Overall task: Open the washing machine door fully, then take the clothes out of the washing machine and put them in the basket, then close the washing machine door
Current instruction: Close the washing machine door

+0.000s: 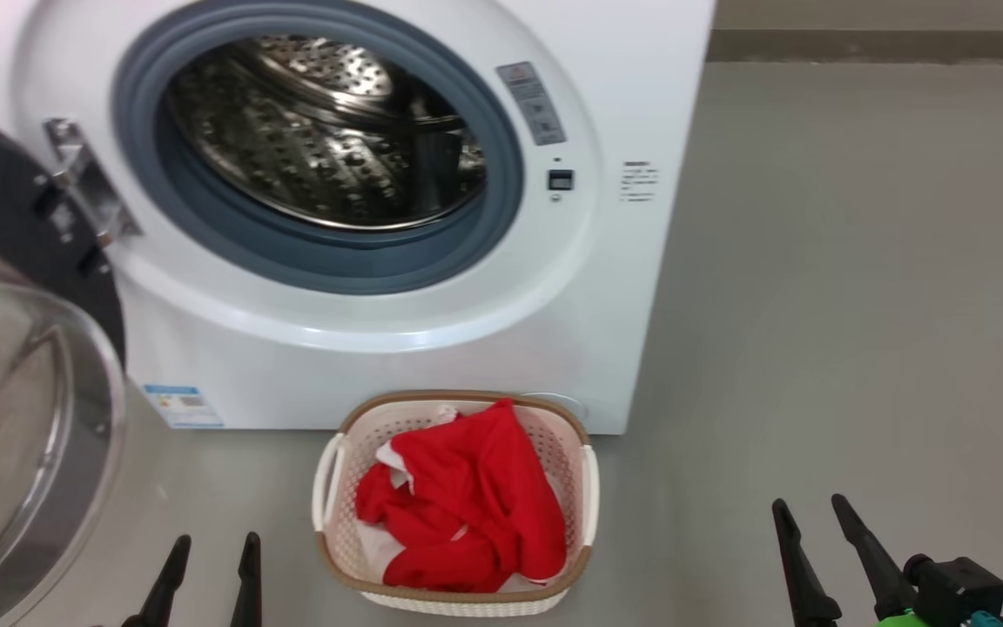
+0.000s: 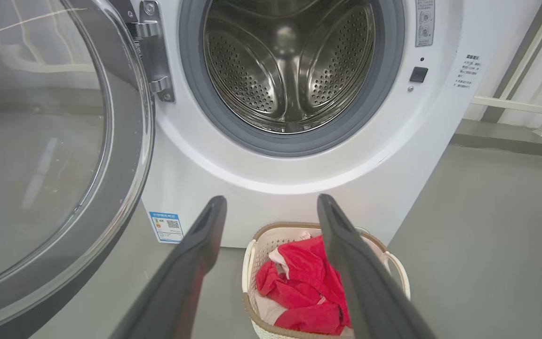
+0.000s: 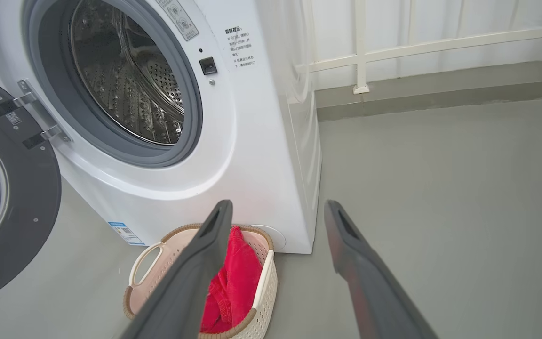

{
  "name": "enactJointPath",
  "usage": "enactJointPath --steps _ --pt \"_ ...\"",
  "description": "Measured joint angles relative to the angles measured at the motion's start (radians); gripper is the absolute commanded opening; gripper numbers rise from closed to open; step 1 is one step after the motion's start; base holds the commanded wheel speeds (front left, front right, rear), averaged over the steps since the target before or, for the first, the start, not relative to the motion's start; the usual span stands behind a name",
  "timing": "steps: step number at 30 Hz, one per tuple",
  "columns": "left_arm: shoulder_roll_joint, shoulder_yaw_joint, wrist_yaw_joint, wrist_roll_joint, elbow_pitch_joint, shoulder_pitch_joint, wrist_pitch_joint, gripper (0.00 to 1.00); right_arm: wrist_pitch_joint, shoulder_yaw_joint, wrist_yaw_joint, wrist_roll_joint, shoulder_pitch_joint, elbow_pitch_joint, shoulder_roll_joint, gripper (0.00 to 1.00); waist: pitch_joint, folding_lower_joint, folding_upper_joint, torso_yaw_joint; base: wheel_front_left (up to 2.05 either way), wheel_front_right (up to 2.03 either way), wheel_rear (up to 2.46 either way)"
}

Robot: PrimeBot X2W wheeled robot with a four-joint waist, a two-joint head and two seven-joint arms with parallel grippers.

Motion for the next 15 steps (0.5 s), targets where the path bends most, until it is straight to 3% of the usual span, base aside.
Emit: enactJointPath --steps 15 --pt "-0.004 -0.034 0.038 -0.032 0.030 0.009 0.000 1.00 0.000 0.064 0.000 -0.014 -0.007 0.037 0.000 1.00 -0.020 0.0000 0.0000 0.217 0.00 0.00 0.00"
